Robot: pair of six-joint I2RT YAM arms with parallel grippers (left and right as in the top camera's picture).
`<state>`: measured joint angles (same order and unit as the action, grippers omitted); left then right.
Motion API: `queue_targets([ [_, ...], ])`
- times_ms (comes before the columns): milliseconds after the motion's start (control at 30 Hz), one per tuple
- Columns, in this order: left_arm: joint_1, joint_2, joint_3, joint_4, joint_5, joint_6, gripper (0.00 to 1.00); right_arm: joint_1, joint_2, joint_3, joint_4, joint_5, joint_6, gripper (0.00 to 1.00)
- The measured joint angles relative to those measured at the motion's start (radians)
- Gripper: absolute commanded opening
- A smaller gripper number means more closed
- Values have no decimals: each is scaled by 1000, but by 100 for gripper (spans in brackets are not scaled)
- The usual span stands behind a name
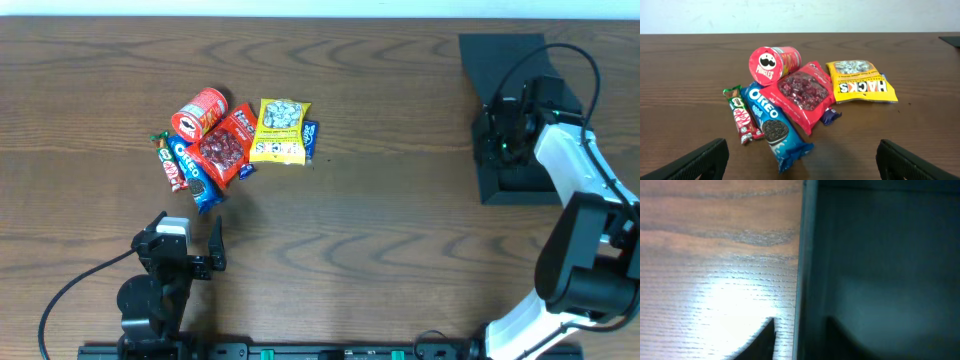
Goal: Pack container
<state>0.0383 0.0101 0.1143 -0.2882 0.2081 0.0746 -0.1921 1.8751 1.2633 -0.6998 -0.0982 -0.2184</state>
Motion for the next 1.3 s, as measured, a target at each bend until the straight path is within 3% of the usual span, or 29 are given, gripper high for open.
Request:
queue_targets([
  [167, 0, 0, 0, 0, 0, 0, 95, 27, 5, 0, -2, 10, 19, 1],
  [333, 0, 0, 0, 0, 0, 0, 95, 148, 5, 0, 10, 27, 92, 1],
  [633, 0, 0, 0, 0, -2, 0, 95, 472, 6, 0, 85, 39, 433, 1],
  [933, 0, 0, 0, 0, -2, 0, 95, 703, 6, 0, 214, 50, 728, 1],
  [1300, 0, 0, 0, 0, -2, 0, 95, 786, 6, 0, 250, 102, 931, 2],
])
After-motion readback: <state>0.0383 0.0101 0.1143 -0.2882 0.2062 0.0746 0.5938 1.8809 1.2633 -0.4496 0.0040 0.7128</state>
